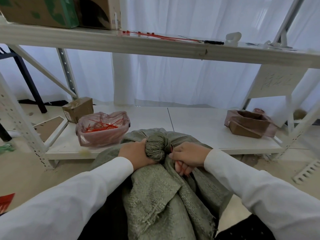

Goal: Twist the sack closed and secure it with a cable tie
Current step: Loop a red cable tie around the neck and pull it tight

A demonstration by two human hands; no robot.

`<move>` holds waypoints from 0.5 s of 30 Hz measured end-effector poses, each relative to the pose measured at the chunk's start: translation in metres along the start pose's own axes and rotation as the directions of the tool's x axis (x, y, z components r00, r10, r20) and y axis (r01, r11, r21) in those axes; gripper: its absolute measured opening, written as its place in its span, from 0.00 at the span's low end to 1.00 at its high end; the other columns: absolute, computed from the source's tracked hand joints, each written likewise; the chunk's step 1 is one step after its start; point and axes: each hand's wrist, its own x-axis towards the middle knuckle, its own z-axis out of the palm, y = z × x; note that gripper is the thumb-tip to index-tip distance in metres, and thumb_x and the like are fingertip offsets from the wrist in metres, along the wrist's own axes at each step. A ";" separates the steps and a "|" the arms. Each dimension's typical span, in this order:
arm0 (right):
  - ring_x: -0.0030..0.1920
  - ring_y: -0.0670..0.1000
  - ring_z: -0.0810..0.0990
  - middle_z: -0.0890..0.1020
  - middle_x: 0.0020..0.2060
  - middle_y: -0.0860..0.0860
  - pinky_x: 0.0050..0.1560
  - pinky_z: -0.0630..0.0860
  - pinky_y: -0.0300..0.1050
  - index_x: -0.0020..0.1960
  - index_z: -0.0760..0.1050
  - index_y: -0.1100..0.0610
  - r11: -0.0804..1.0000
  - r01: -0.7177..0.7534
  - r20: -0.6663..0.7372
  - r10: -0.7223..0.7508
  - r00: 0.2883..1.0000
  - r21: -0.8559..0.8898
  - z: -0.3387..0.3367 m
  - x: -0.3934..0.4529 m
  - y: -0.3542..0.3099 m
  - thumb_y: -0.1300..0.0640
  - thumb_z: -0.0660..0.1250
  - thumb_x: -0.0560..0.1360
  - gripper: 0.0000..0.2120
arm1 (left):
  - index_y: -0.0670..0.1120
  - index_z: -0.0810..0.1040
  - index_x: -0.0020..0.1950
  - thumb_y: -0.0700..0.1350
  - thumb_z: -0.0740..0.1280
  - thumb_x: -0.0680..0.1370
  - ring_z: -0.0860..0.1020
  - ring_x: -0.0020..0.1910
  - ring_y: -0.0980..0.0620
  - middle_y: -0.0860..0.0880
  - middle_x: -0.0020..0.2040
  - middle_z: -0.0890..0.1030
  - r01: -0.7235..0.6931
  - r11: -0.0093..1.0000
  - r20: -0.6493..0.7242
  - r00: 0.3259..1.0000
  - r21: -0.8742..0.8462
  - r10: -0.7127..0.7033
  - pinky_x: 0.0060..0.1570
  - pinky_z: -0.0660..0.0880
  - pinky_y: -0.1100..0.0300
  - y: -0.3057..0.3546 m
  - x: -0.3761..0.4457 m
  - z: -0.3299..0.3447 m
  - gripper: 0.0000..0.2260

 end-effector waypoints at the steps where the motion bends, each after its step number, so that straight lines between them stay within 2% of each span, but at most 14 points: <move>1: 0.20 0.42 0.75 0.76 0.18 0.46 0.22 0.73 0.33 0.35 0.69 0.57 0.998 -0.008 -0.001 0.008 1.000 0.069 -0.002 -0.002 -0.002 0.57 0.55 0.81 0.16 | 0.47 0.67 0.66 0.67 0.61 0.70 0.77 0.59 0.45 0.46 0.58 0.80 0.004 1.000 0.010 1.000 0.002 -0.004 0.54 0.72 0.56 0.001 0.000 -0.001 0.32; 4: 0.17 0.40 0.71 0.71 0.15 0.45 0.18 0.67 0.31 0.37 0.69 0.56 0.972 -0.056 0.030 0.050 0.998 0.228 -0.005 -0.005 -0.006 0.55 0.55 0.81 0.14 | 0.46 0.65 0.68 0.67 0.60 0.71 0.77 0.59 0.45 0.46 0.59 0.79 0.015 0.999 0.033 0.999 0.033 -0.016 0.53 0.72 0.56 0.006 -0.001 -0.001 0.33; 6: 0.17 0.40 0.72 0.72 0.16 0.45 0.18 0.68 0.31 0.39 0.69 0.55 0.941 -0.106 0.099 0.077 0.992 0.323 -0.001 -0.004 -0.008 0.54 0.55 0.81 0.13 | 0.45 0.65 0.67 0.65 0.60 0.72 0.77 0.59 0.45 0.45 0.58 0.79 0.015 0.999 0.034 0.999 0.050 -0.017 0.51 0.71 0.57 0.007 -0.002 -0.002 0.32; 11: 0.26 0.43 0.82 0.82 0.24 0.48 0.28 0.78 0.34 0.42 0.70 0.58 0.809 -0.184 0.201 0.083 0.976 0.559 0.022 0.003 -0.015 0.53 0.52 0.82 0.15 | 0.45 0.63 0.68 0.61 0.61 0.74 0.76 0.61 0.45 0.44 0.61 0.78 0.051 0.999 0.078 0.996 -0.019 -0.049 0.55 0.70 0.56 0.003 -0.002 -0.006 0.29; 15: 0.31 0.45 0.84 0.84 0.29 0.51 0.36 0.81 0.37 0.45 0.70 0.59 0.784 -0.227 0.267 0.081 0.960 0.577 0.041 0.012 -0.013 0.53 0.50 0.83 0.16 | 0.48 0.61 0.71 0.61 0.62 0.72 0.73 0.64 0.44 0.45 0.66 0.74 0.083 0.984 0.239 0.970 -0.155 -0.045 0.63 0.69 0.53 -0.007 0.002 -0.008 0.32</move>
